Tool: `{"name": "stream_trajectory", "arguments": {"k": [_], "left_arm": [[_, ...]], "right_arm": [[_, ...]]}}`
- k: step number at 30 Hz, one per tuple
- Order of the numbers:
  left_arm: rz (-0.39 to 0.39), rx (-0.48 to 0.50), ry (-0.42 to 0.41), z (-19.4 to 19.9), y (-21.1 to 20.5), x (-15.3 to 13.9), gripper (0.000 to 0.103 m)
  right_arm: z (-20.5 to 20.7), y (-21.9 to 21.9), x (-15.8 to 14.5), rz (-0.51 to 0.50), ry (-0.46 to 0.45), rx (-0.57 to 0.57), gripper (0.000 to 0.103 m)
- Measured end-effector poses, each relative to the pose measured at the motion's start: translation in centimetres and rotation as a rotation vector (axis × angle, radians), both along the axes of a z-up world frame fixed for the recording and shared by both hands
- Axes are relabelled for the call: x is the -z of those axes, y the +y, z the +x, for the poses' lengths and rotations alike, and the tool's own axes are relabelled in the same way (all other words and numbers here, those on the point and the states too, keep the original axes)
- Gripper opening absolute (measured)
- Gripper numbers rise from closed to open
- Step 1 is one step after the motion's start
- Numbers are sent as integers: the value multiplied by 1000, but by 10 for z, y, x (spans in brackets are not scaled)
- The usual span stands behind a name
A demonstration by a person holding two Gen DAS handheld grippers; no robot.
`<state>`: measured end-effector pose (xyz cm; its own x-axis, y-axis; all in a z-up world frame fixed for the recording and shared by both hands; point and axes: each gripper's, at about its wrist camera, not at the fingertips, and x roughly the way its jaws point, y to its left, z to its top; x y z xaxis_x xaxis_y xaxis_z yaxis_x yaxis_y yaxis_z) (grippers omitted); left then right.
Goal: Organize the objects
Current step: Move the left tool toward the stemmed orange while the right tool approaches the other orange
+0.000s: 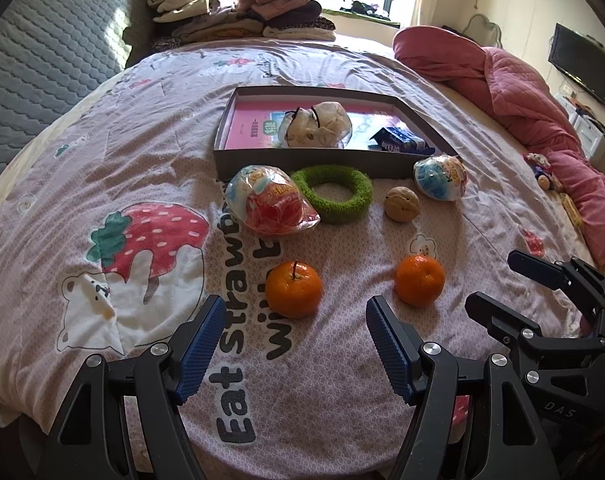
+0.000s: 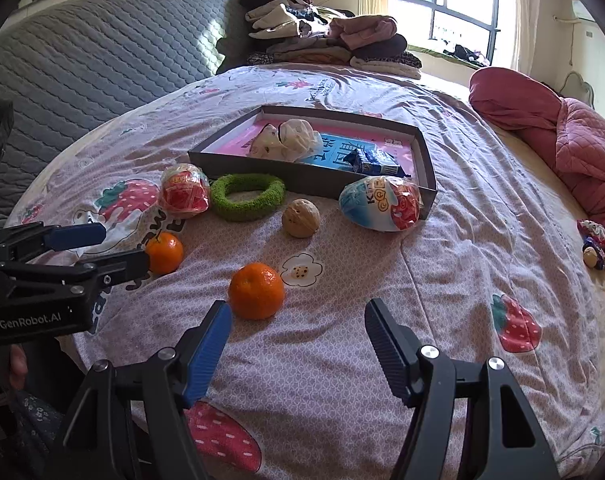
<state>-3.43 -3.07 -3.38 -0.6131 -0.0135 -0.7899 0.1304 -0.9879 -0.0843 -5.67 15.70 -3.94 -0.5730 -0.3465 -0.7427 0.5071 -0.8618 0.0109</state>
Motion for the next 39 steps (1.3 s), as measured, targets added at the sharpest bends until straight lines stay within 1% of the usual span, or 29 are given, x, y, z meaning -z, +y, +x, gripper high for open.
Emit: {"name": "stream_trajectory", "arguments": {"k": [7, 16, 25, 29, 36, 39], "left_arm": [[2, 0, -15, -1, 0, 6, 74], [11, -12, -23, -6, -5, 17, 74], [31, -11, -13, -12, -9, 25, 74], [22, -8, -8, -14, -8, 28, 74], [22, -24, -7, -19, -11, 33, 74], [-3, -38, -2, -22, -11, 35, 74]], "right_arm": [[2, -7, 4, 0, 6, -23, 69], [-3, -15, 20, 21, 2, -31, 69], [-9, -20, 26, -5, 24, -43, 69], [-14, -20, 32, -14, 1, -45, 68], [-19, -26, 37, -11, -4, -53, 68], [-19, -29, 38, -16, -4, -65, 69]]}}
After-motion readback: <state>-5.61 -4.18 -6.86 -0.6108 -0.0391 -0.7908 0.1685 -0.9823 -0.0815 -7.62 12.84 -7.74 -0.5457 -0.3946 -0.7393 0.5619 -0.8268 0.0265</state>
